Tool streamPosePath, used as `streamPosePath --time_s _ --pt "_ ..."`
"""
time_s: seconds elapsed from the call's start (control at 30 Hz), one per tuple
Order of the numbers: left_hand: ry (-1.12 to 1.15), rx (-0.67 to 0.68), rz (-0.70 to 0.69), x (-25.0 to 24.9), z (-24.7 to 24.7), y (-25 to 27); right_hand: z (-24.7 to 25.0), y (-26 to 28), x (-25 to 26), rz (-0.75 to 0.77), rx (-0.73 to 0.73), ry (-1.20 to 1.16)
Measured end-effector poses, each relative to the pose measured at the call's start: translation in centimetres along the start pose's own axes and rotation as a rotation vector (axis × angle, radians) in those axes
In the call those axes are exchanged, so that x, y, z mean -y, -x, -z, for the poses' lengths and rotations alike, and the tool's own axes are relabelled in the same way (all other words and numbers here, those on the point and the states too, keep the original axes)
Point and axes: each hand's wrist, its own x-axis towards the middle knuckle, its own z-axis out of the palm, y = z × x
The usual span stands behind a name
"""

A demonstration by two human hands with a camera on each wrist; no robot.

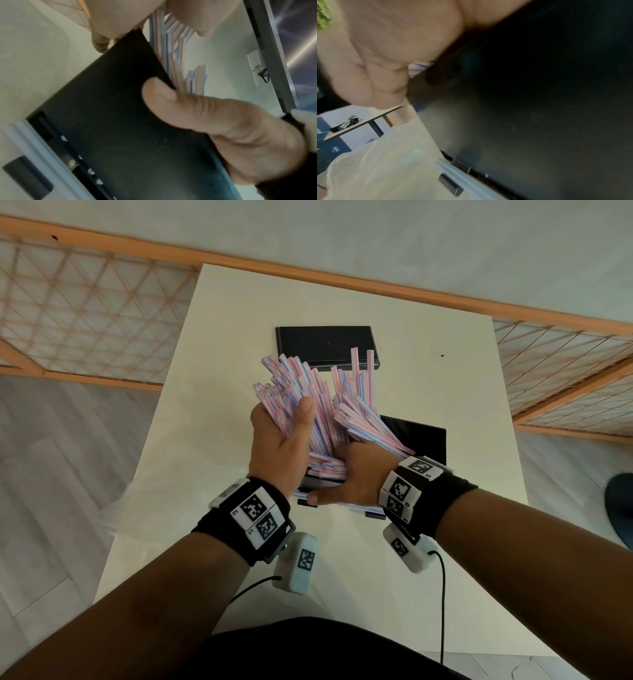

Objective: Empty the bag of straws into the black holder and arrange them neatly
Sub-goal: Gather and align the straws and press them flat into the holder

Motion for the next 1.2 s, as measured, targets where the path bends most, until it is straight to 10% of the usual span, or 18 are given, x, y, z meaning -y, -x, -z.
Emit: streamPosePath --time_s 0.73,1.2 --pt "-0.226 0.131 -0.072 2.4 -0.4 0.4 1.1 -1.6 -0.1 -0.019 0.325 0.163" --pt "-0.331 0.092 -0.058 1.8 0.0 1.0 1.2 -0.4 0.6 0.012 0.130 -0.125"
